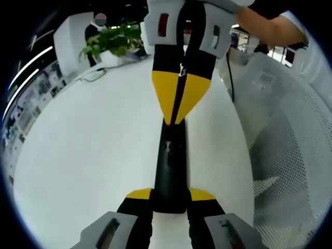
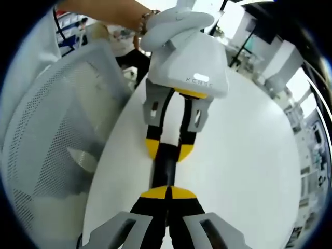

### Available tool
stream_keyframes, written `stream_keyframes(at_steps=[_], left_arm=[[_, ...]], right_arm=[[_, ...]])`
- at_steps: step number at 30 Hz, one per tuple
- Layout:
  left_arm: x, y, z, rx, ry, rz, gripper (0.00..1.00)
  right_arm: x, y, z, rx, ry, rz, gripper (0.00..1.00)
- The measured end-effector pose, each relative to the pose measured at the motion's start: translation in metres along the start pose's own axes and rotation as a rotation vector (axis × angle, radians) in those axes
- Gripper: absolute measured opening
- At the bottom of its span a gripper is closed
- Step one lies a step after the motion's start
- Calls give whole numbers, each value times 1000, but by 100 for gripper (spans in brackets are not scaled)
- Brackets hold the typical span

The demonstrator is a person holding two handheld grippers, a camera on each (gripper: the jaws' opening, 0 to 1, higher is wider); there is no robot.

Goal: Press the specified remote control buttons in sequence, fully releasing each button before pressing the next.

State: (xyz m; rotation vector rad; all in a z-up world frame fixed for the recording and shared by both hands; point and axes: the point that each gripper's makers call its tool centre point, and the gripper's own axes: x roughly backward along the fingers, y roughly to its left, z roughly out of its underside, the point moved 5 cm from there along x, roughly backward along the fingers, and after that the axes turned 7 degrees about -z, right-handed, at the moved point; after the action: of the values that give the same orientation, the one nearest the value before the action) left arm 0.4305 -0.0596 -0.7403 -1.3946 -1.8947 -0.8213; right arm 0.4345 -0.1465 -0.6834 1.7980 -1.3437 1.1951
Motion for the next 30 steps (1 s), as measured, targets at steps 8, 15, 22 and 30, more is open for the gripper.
stream_keyframes(at_steps=[8,15,22,30], left_arm=[[1,-1,-1,0,0,0,24],[1,-1,-1,-1,1,0,24],[1,0,-1,0,1,0,24],[0,1,0,1,-2,1,24]], right_arm=[[-7,3,3,-4,5,-19,0],[-13,6,6,-14,5,-35,0],[-24,11,11,-20,11,-55,0],[-31,12,14,-24,20,-71,0]])
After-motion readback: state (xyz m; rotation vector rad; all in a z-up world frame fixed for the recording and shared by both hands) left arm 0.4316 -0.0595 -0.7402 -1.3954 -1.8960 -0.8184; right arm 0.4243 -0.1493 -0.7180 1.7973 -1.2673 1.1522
